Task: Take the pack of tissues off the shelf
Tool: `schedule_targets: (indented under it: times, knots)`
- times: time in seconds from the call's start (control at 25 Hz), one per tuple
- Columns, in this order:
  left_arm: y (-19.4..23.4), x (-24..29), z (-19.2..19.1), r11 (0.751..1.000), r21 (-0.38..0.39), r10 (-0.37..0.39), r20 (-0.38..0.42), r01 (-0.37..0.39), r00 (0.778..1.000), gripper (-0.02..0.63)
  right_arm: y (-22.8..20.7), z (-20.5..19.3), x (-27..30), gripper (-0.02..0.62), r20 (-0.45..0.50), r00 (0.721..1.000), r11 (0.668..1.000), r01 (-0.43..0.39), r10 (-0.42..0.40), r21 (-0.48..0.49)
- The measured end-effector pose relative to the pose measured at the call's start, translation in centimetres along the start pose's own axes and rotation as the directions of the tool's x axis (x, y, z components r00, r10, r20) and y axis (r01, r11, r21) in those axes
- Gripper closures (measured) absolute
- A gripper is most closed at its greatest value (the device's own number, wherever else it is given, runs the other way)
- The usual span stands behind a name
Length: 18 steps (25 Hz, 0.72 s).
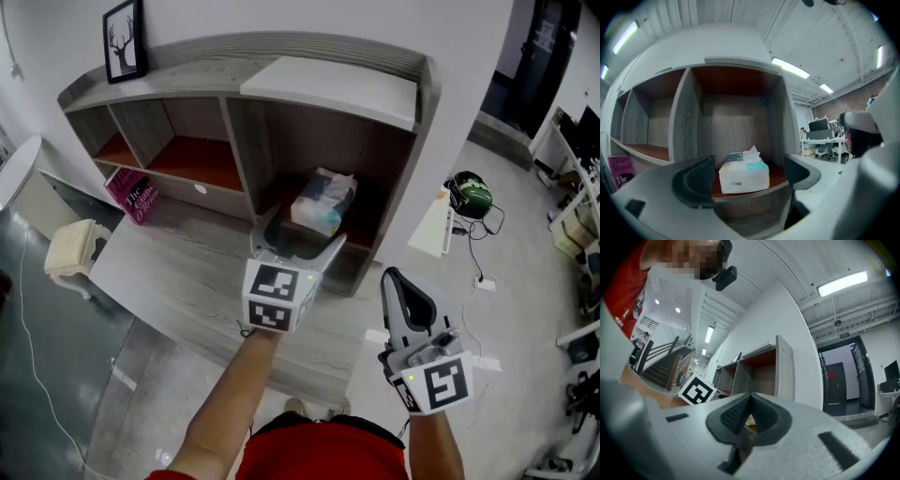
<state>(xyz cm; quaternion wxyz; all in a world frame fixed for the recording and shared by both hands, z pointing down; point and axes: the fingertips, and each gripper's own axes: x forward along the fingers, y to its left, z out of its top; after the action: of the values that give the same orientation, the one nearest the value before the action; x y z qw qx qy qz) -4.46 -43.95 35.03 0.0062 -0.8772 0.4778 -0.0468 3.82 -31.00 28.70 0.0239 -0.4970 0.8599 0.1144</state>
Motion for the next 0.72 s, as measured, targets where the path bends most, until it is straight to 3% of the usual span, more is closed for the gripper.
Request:
schedule_targets:
  times: [0.48,0.72]
  knots:
    - [1.2,5.8,-3.6,1.0,0.002,0.0,-0.191,0.0,0.982,0.152,-3.4,-1.8,0.6,0.591,-0.025,0.999,1.0,0.023,-0.023,0.017]
    - [1.5,7.0,-4.5,1.0,0.015,0.022,-0.245,-0.019,0.969,0.153,-4.5,-2.5,0.7,0.591,-0.031,0.999,0.999,0.03,-0.029,0.028]
